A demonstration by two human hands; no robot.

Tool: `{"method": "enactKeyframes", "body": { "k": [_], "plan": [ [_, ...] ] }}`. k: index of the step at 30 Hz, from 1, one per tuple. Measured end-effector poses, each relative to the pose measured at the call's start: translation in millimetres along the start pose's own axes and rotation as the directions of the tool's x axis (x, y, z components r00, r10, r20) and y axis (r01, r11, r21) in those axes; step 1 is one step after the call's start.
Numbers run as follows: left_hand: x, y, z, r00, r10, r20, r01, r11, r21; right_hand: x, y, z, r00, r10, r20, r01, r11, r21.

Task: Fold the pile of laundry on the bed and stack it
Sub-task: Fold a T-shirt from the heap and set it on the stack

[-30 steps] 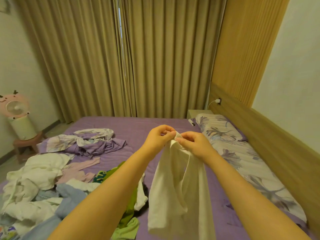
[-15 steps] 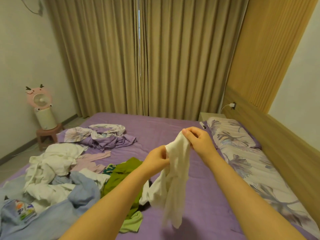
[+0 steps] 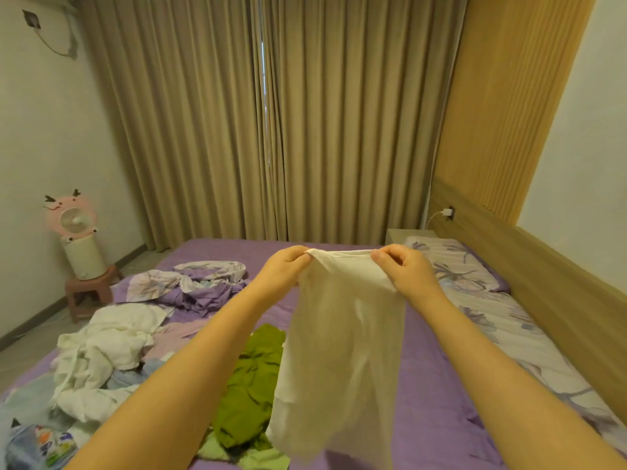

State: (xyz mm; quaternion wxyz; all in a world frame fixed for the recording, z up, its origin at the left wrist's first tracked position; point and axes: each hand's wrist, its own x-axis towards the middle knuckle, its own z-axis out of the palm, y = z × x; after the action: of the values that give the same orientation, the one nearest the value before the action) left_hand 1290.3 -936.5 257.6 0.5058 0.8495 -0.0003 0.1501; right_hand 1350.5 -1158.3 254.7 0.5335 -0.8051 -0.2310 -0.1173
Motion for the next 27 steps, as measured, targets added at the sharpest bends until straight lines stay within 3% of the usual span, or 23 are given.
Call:
{"method": "enactKeyframes", "body": {
  "k": [4, 7, 15, 22, 24, 27],
  "plan": [
    [-5, 7, -1, 0.998, -0.053, 0.031, 0.058, 0.982, -0.180, -6, -20, 8, 0.985, -0.004, 0.174, -0.012, 0.996, 0.086],
    [-6, 11, -3, 0.995, -0.024, 0.100, 0.043, 0.980, -0.194, -13, -26, 16, 0.960, -0.001, 0.281, -0.004, 1.000, 0.016],
    [-31, -39, -9, 0.901, -0.079, 0.426, 0.124, 0.989, -0.079, -27, -33, 10, 1.000, -0.001, -0.011, 0.001, 0.999, 0.039],
    [-48, -80, -19, 0.858, -0.154, 0.490, 0.243, 0.962, -0.124, -30, -33, -13, 0.961, 0.102, -0.255, -0.079, 0.992, 0.098],
    [-47, -79, -21, 0.879, -0.154, 0.451, 0.270, 0.941, -0.205, -34, -33, -15, 0.963, 0.114, -0.244, -0.108, 0.993, 0.040],
    [-36, -58, -14, 0.918, -0.140, 0.370, 0.269, 0.906, -0.325, -42, -36, -5, 0.985, 0.142, -0.096, -0.145, 0.989, -0.024]
  ]
}}
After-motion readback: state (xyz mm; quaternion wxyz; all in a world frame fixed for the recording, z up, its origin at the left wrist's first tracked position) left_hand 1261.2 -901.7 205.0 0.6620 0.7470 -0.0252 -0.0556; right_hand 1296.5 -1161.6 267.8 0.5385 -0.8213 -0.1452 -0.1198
